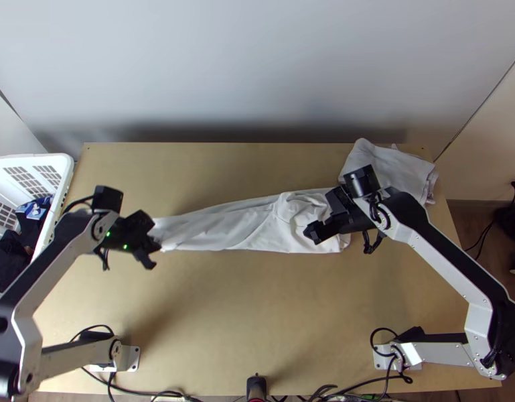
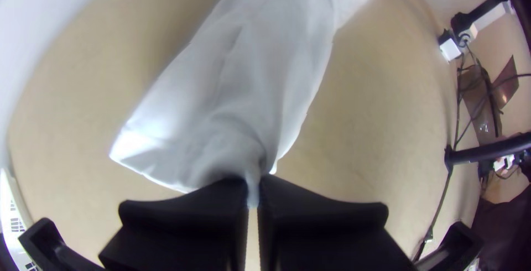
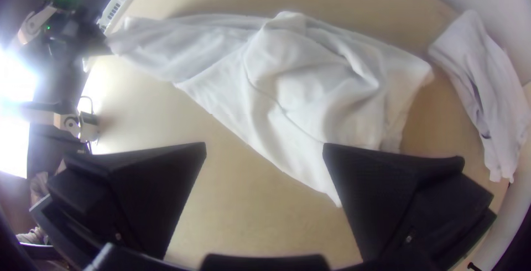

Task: Fold the t-shirt

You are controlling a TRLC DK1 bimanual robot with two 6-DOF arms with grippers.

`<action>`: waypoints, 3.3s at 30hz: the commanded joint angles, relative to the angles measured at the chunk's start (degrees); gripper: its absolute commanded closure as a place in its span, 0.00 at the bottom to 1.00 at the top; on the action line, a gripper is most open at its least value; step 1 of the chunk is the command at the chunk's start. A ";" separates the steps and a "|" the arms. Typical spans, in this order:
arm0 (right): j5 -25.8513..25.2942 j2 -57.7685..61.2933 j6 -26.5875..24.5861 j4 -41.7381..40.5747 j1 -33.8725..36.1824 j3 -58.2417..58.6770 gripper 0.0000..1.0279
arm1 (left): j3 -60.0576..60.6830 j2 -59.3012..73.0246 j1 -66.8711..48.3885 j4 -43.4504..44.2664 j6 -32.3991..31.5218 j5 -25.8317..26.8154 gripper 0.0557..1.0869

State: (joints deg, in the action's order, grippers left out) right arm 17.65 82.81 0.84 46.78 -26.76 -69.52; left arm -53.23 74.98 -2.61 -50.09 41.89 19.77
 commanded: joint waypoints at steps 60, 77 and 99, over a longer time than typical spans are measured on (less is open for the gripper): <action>27.35 41.21 -2.25 3.14 -18.85 -34.72 0.05 | 3.75 7.81 20.19 -17.68 -12.80 16.97 0.05; 25.86 44.37 -4.45 -3.89 -17.53 -34.28 0.05 | 7.09 13.97 21.33 -6.60 -12.53 17.06 0.05; 24.45 42.61 -3.83 -9.26 -17.09 -28.04 0.05 | 1.11 22.84 11.40 6.93 -22.64 21.28 0.05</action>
State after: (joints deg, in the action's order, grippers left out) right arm 42.46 126.02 -3.42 38.96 -44.10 -99.20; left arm -49.30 95.13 11.27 -43.83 21.65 39.33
